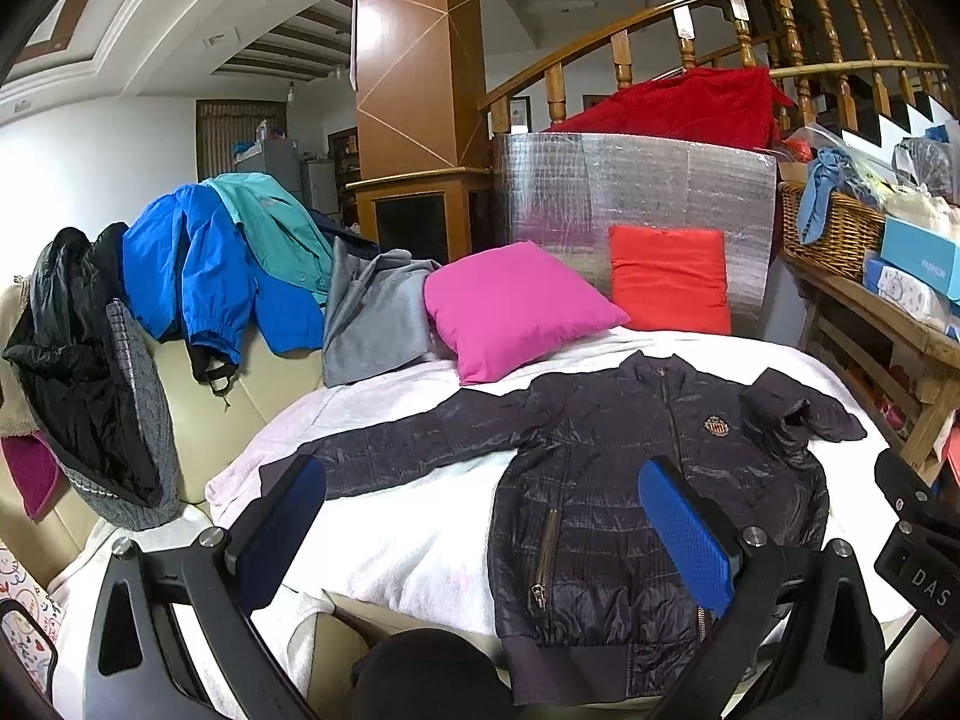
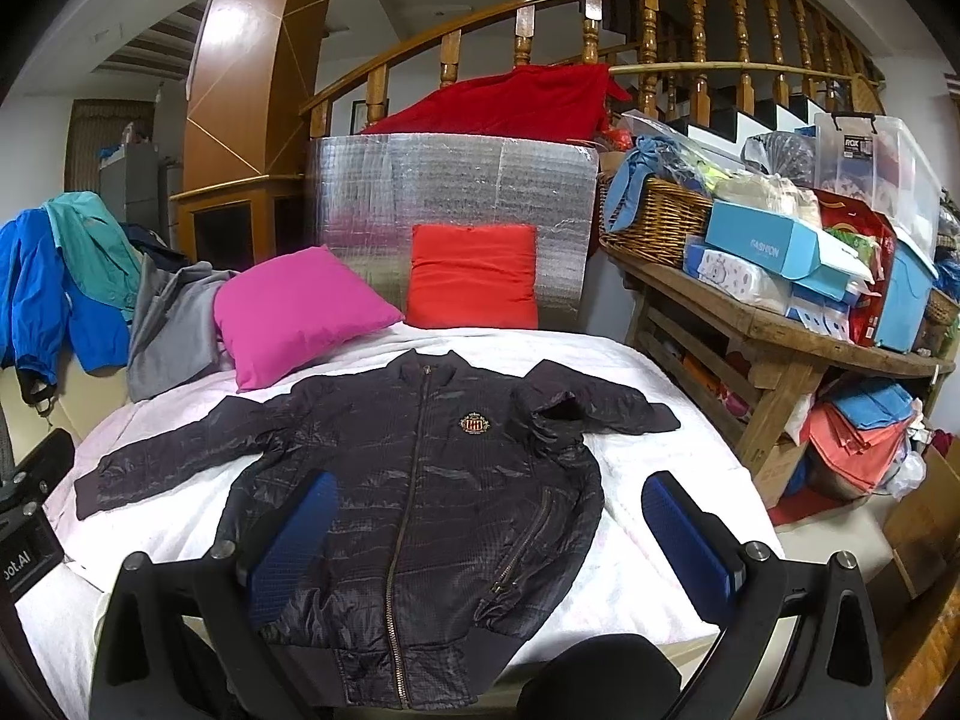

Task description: Fold large clothes

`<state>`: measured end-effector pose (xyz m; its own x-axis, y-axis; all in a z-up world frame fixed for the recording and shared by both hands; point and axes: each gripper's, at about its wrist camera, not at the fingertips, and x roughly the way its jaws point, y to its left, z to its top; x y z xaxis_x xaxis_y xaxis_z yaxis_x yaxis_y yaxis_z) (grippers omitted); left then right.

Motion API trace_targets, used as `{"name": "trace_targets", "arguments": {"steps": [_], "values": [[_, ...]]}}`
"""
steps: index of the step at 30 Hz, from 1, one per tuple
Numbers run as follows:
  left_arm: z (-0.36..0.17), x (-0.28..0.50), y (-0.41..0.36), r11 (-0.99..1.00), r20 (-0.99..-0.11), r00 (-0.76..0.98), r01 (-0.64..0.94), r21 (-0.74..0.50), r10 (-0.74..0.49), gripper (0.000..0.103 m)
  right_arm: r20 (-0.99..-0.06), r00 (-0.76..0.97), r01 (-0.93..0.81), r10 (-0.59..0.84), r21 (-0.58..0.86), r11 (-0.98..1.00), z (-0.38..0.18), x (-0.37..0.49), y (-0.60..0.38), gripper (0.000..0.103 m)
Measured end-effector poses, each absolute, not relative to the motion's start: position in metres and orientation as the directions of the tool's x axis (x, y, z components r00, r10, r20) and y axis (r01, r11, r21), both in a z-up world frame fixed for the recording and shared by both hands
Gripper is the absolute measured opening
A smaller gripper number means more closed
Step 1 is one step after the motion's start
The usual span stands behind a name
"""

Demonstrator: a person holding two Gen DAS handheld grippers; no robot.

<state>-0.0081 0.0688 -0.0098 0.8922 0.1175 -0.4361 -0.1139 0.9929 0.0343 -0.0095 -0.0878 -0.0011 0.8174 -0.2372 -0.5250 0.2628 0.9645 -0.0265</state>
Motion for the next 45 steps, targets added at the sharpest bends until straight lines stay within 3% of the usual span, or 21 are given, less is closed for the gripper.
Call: {"name": "trace_targets", "arguments": {"steps": [22,35,40,45], "values": [[-0.034,0.016,0.079,0.987,-0.498,0.854,-0.163,0.014,0.148,0.103,-0.564,0.795,0.241,-0.223,-0.042,0.969,-0.019,0.016,-0.087,0.103],[-0.054,0.058,0.043,0.994,-0.564,0.818,-0.099,0.057,0.113,0.103,-0.623,0.750,0.279,-0.224,-0.010,0.960,-0.047,0.048,-0.127,0.103],[-0.075,0.115,0.018,1.000,-0.666,0.746,-0.001,0.009,0.007,0.103,-0.644,0.753,0.286,-0.137,0.133,0.949,-0.068,0.074,-0.181,0.103],[-0.113,0.199,-0.018,0.999,-0.743,0.669,0.018,0.034,0.013,0.103,-0.666,0.745,0.304,0.034,0.384,0.872,-0.112,0.110,-0.264,0.103]]}}
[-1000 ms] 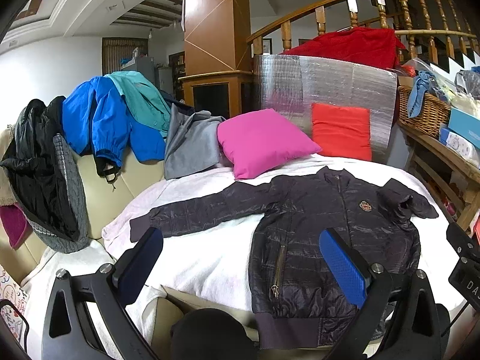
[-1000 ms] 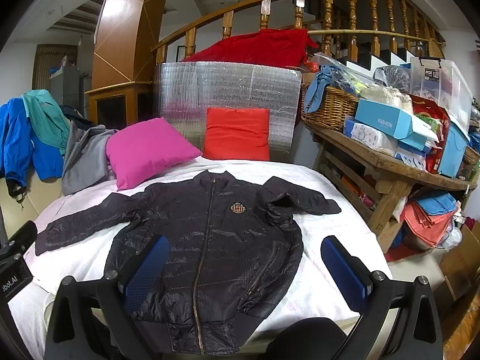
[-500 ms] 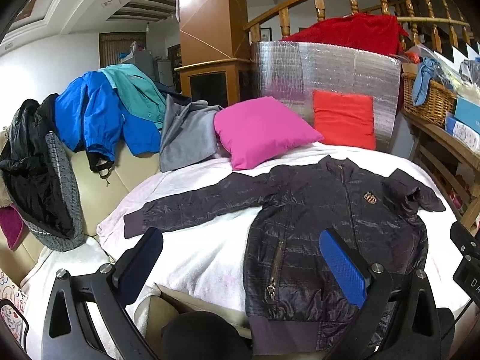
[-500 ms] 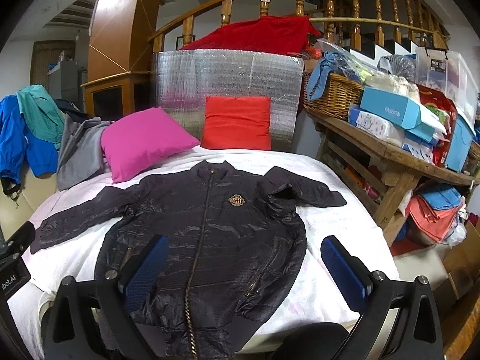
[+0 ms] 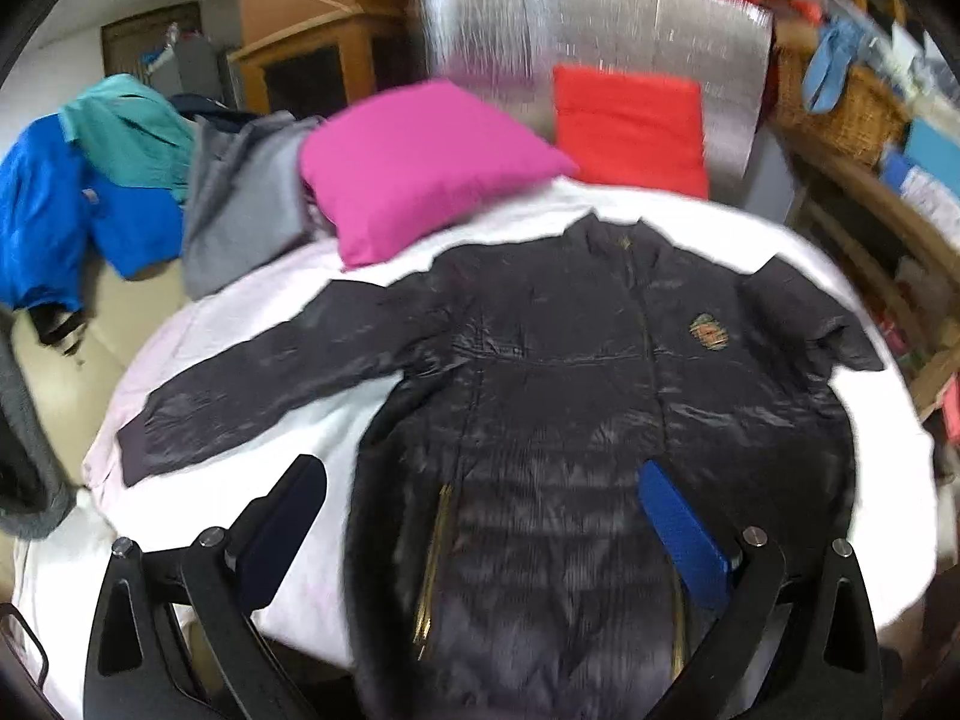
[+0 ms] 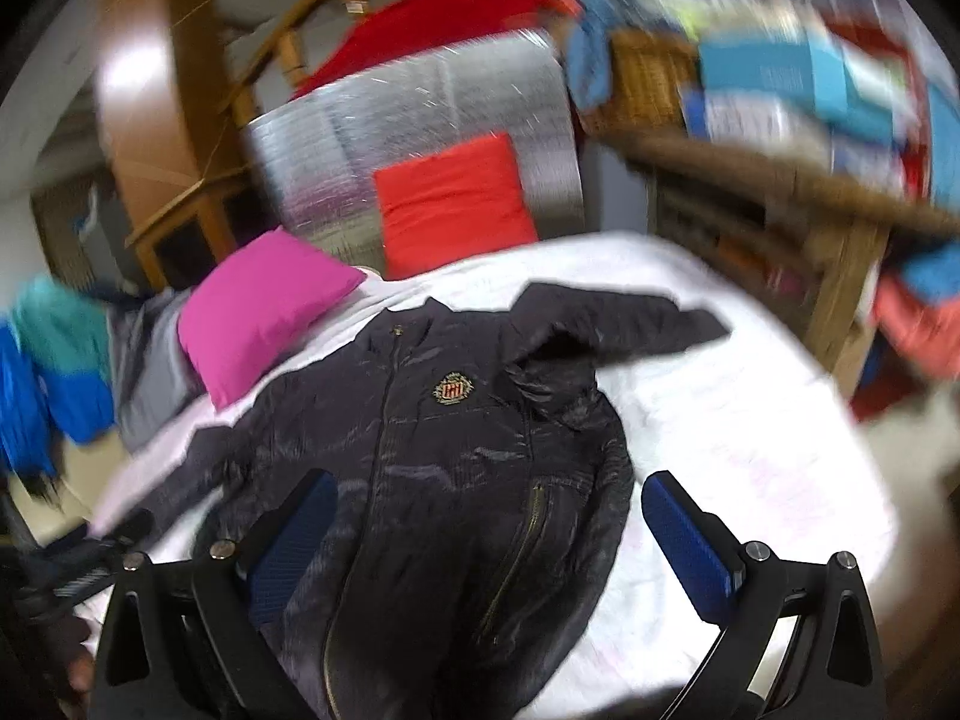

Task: Fold large clothes
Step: 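Grasp the jacket sleeve cuff with the right gripper and lift it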

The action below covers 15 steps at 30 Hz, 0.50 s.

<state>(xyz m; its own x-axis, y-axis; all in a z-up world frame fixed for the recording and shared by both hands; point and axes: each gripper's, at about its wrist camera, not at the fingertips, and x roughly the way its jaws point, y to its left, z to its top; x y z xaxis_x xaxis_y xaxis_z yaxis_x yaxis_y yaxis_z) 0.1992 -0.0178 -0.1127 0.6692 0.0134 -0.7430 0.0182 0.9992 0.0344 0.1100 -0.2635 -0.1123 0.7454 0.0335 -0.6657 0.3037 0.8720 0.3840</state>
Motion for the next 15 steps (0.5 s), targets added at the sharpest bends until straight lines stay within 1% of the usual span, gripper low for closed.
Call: {"name": "trace_targets", "arguments": {"steps": [2,4,7,9,13,15], "values": [[-0.131,0.233,-0.031,0.999,-0.767,0.641,0.019,0.045,0.022,0.103,-0.652,0.749,0.311,0.118,0.504,0.806,-0.139,0.129,-0.302,0.103],[-0.149,0.265,-0.041,0.999,-0.797,0.604,0.015,0.040,0.023,0.103,-0.641,0.747,0.329,0.178,0.588,0.739,-0.166,0.150,-0.337,0.103],[-0.169,0.298,-0.047,1.000,-0.827,0.563,-0.004,0.008,0.009,0.103,-0.602,0.764,0.359,0.233,0.697,0.621,-0.201,0.174,-0.379,0.103],[-0.175,0.312,-0.049,1.000,-0.823,0.568,-0.013,0.000,0.007,0.103,-0.563,0.789,0.399,0.247,0.774,0.492,-0.230,0.193,-0.412,0.103],[-0.186,0.330,-0.044,1.000,-0.800,0.599,-0.021,0.012,0.022,0.103,-0.518,0.819,0.437,0.246,0.842,0.318,-0.269,0.231,-0.461,0.103],[-0.194,0.339,-0.039,1.000,-0.815,0.579,-0.023,0.009,0.021,0.103,-0.518,0.825,0.456,0.227,0.846,0.274,-0.285,0.245,-0.477,0.102]]}}
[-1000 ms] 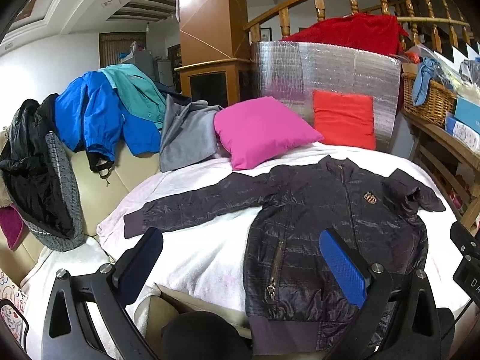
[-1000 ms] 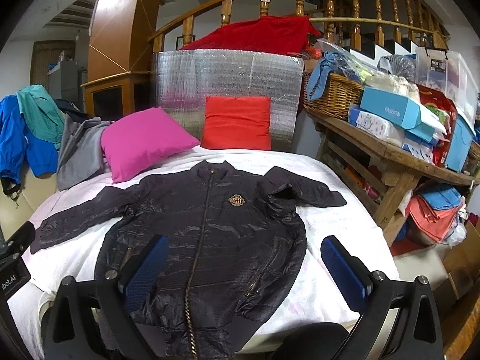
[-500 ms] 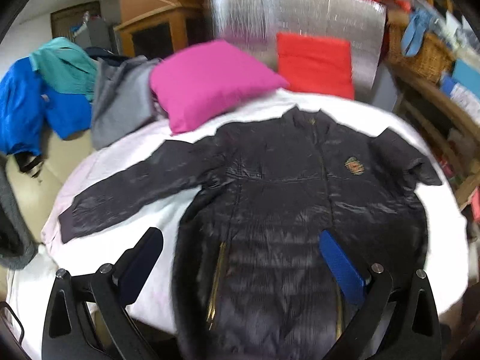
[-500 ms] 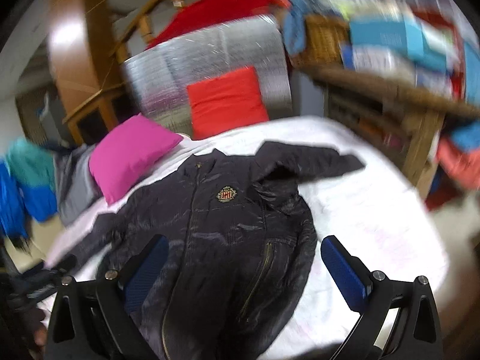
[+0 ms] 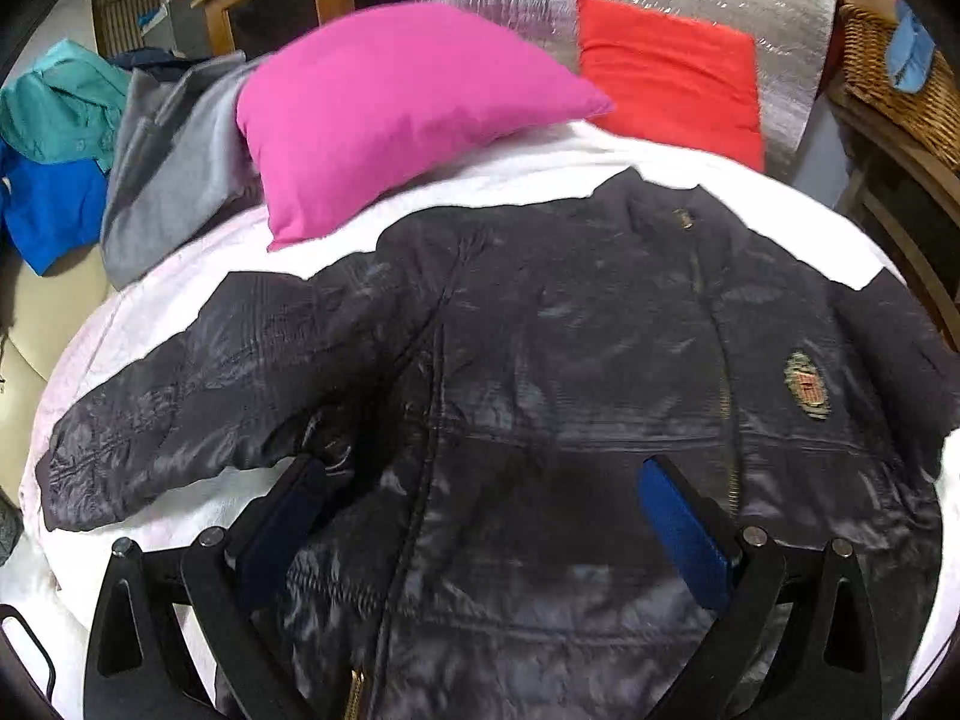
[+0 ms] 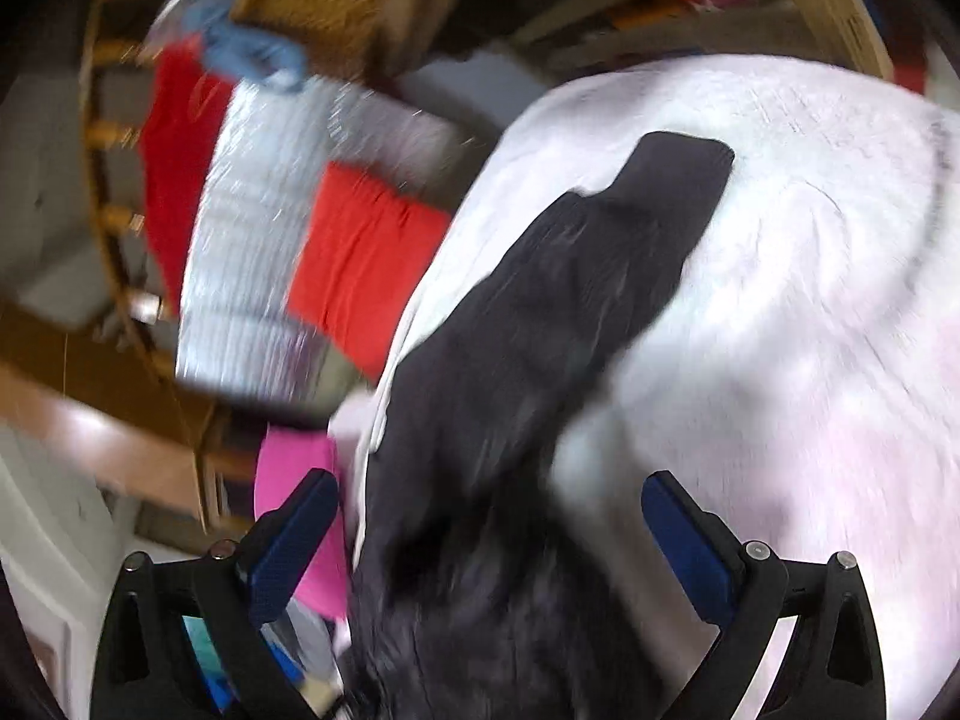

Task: Fold large clothes
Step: 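Grasp the jacket sleeve cuff with the right gripper and lift it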

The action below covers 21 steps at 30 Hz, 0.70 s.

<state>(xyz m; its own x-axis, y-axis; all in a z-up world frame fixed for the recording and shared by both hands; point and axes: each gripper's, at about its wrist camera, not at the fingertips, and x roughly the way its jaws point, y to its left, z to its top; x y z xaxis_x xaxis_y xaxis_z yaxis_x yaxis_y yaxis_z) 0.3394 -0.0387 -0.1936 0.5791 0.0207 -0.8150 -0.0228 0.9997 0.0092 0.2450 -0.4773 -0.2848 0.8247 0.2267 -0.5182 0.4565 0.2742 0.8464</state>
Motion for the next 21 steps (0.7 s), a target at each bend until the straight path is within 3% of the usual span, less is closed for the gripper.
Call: {"name": "trace_targets", "arguments": {"steps": [5,7,8,9,10,12,16,21], "values": [[-0.203,0.358,-0.028,0.998,-0.825,0.562,-0.050,0.035,0.057,0.103,-0.507,0.824,0.497,0.253,0.861,0.110,-0.338,0.276,-0.513,0.089],[-0.202,0.361,-0.026,0.998,-0.817,0.572,-0.055,0.042,0.066,0.103,-0.496,0.833,0.489,0.245,0.867,0.095,-0.347,0.287,-0.524,0.070],[-0.201,0.362,-0.025,0.997,-0.813,0.578,-0.061,0.048,0.075,0.103,-0.491,0.838,0.481,0.239,0.871,0.103,-0.346,0.292,-0.528,0.069],[-0.201,0.364,-0.023,0.997,-0.810,0.581,-0.065,0.051,0.080,0.103,-0.493,0.839,0.481,0.231,0.870,0.112,-0.347,0.296,-0.531,0.062],[-0.201,0.367,-0.021,0.996,-0.808,0.583,-0.069,0.052,0.082,0.103,-0.504,0.836,0.486,0.217,0.864,0.135,-0.346,0.299,-0.531,0.043],[-0.200,0.371,-0.015,0.994,-0.805,0.585,-0.089,0.059,0.100,0.103,-0.534,0.823,0.505,0.194,0.844,0.182,-0.343,0.303,-0.531,0.022],[-0.194,0.374,0.006,0.987,-0.792,0.595,-0.147,0.059,0.136,0.103,-0.560,0.819,0.502,0.124,0.805,0.317,-0.309,0.309,-0.518,0.012],[-0.182,0.366,0.032,0.978,-0.767,0.619,-0.204,0.048,0.167,0.103,-0.433,0.891,0.317,0.138,0.810,0.493,-0.228,0.316,-0.465,0.012]]}}
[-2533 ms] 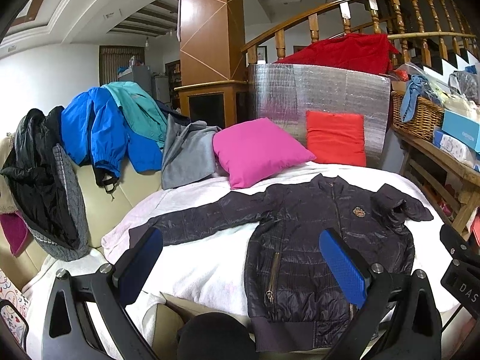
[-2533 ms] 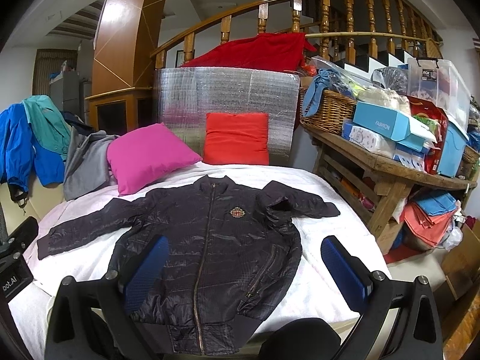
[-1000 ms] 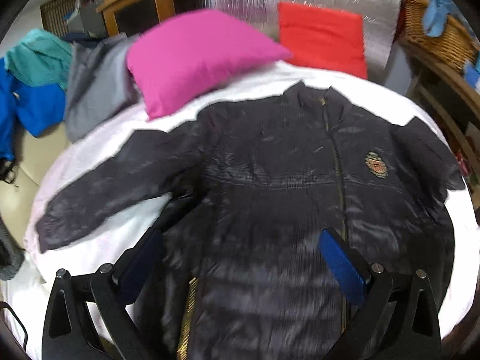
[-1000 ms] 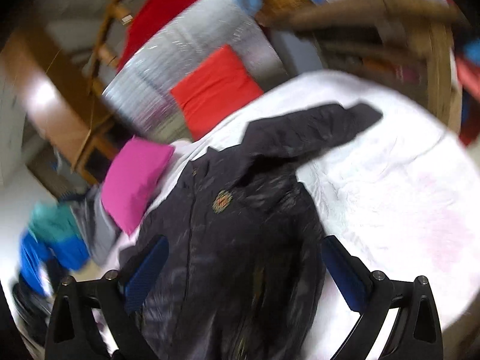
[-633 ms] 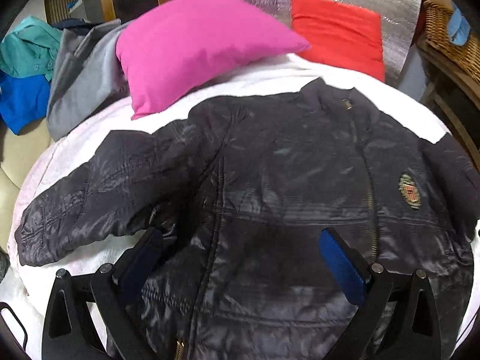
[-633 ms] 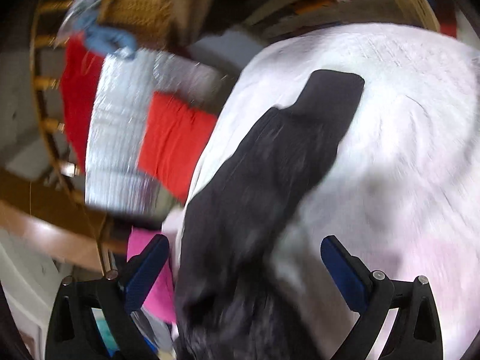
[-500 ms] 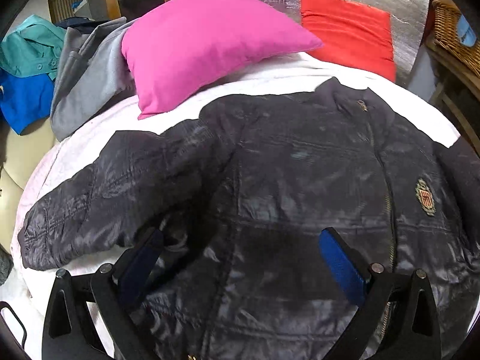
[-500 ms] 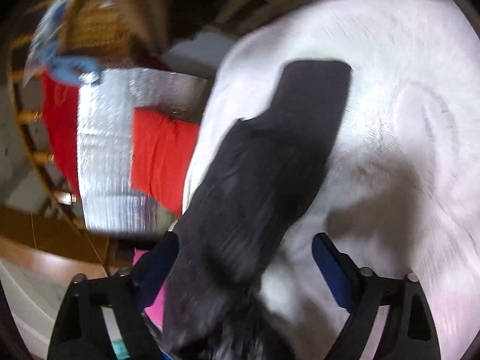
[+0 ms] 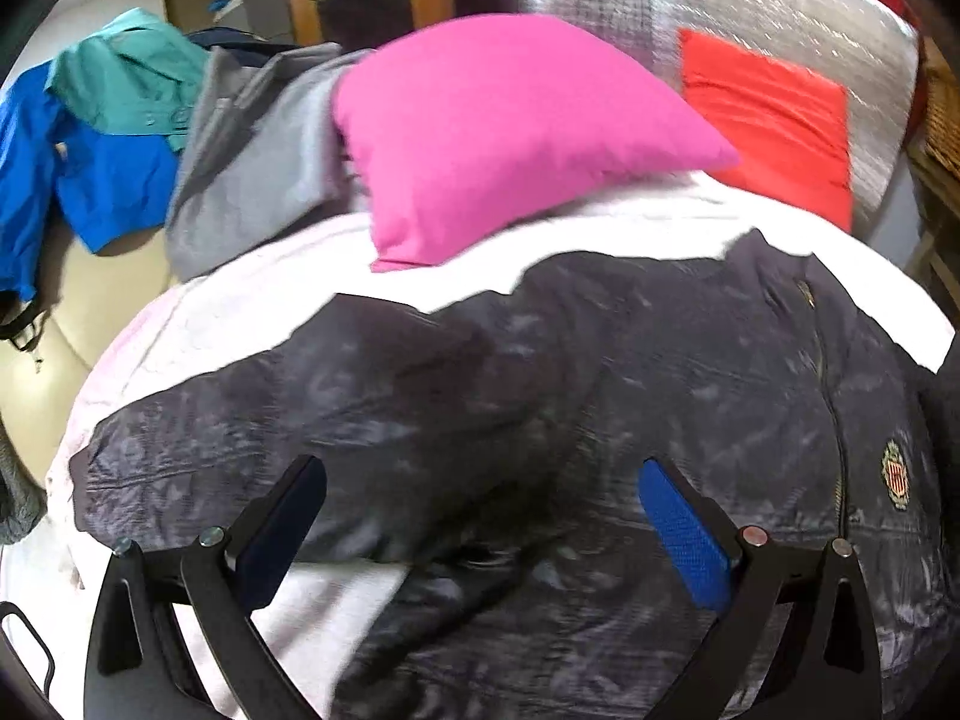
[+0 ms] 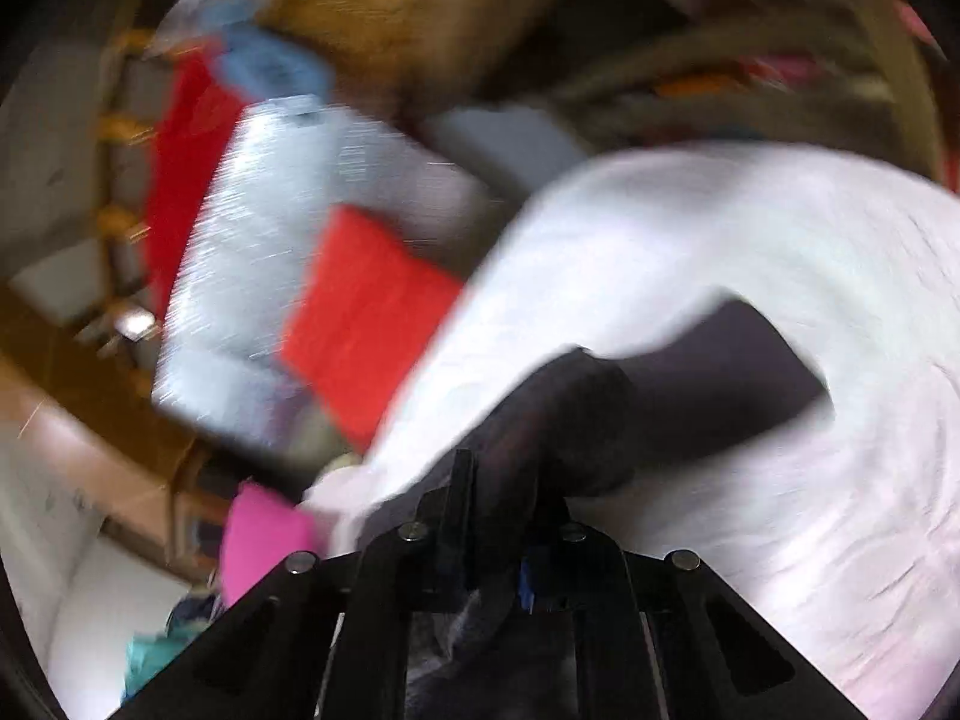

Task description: Fold large clothes

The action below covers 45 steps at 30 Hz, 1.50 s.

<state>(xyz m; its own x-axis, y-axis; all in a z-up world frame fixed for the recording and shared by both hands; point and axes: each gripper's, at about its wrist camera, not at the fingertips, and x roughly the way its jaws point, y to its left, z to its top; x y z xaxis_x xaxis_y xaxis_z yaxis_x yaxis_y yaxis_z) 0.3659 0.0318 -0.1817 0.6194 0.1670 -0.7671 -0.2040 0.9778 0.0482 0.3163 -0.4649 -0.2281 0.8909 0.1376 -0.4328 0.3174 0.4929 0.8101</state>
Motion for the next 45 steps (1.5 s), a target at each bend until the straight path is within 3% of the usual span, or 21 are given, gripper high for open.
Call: {"name": "trace_targets", "arguments": {"steps": [5,9,11,13,14,18,21,25,31,32,34,37,42,45], "values": [[-0.176,0.357,0.058,0.967,-0.756,0.627,-0.252,0.035,0.190,0.103,-0.337,0.893,0.103,0.298,0.798,0.593,-0.177,0.338,-0.376,0.013],[-0.174,0.352,0.073,0.959,-0.751,0.629,-0.281,0.020,0.200,0.103,-0.354,0.816,0.012,0.457,0.801,0.598,-0.184,0.357,-0.289,0.017],[-0.174,0.350,0.079,0.959,-0.750,0.630,-0.284,0.017,0.200,0.103,-0.382,0.745,-0.008,0.547,0.815,0.579,-0.202,0.372,-0.248,0.033],[-0.174,0.347,0.085,0.958,-0.752,0.631,-0.286,0.004,0.191,0.103,-0.392,0.667,0.004,0.634,0.853,0.523,-0.220,0.380,-0.220,0.083],[-0.175,0.347,0.089,0.957,-0.753,0.629,-0.290,-0.001,0.190,0.103,-0.405,0.623,0.033,0.669,0.868,0.495,-0.231,0.382,-0.209,0.085],[-0.176,0.345,0.097,0.951,-0.762,0.620,-0.307,-0.018,0.186,0.103,-0.374,0.546,-0.045,0.749,0.880,0.472,-0.234,0.374,-0.195,0.085],[-0.175,0.346,0.092,0.951,-0.762,0.627,-0.305,-0.048,0.163,0.103,-0.283,0.518,-0.162,0.807,0.894,0.417,-0.219,0.357,-0.210,0.085],[-0.172,0.348,0.063,0.969,-0.751,0.654,-0.232,-0.086,0.090,0.103,-0.225,0.623,-0.211,0.749,0.874,0.438,-0.205,0.320,-0.268,0.085],[-0.161,0.344,-0.029,0.994,-0.686,0.721,0.043,-0.099,-0.100,0.103,-0.499,0.796,0.245,0.343,0.784,0.571,-0.241,0.289,-0.373,0.083],[-0.160,0.344,-0.047,0.991,-0.675,0.726,0.094,-0.095,-0.133,0.103,-0.529,0.793,0.298,0.302,0.770,0.565,-0.249,0.287,-0.385,0.081],[-0.159,0.345,-0.080,0.984,-0.652,0.740,0.163,-0.068,-0.168,0.103,-0.603,0.756,0.405,0.253,0.735,0.544,-0.273,0.287,-0.409,0.061],[-0.165,0.354,-0.117,0.976,-0.654,0.733,0.214,-0.040,-0.187,0.103,-0.657,0.715,0.480,0.238,0.709,0.517,-0.296,0.294,-0.427,0.057],[-0.186,0.381,-0.142,0.980,-0.708,0.692,0.199,-0.001,-0.141,0.103,-0.585,0.710,0.397,0.391,0.792,0.464,-0.319,0.315,-0.428,0.057],[-0.200,0.388,-0.142,0.984,-0.745,0.663,0.169,0.047,-0.079,0.103,-0.668,0.626,0.421,0.402,0.723,0.548,-0.330,0.332,-0.413,0.059]]}}
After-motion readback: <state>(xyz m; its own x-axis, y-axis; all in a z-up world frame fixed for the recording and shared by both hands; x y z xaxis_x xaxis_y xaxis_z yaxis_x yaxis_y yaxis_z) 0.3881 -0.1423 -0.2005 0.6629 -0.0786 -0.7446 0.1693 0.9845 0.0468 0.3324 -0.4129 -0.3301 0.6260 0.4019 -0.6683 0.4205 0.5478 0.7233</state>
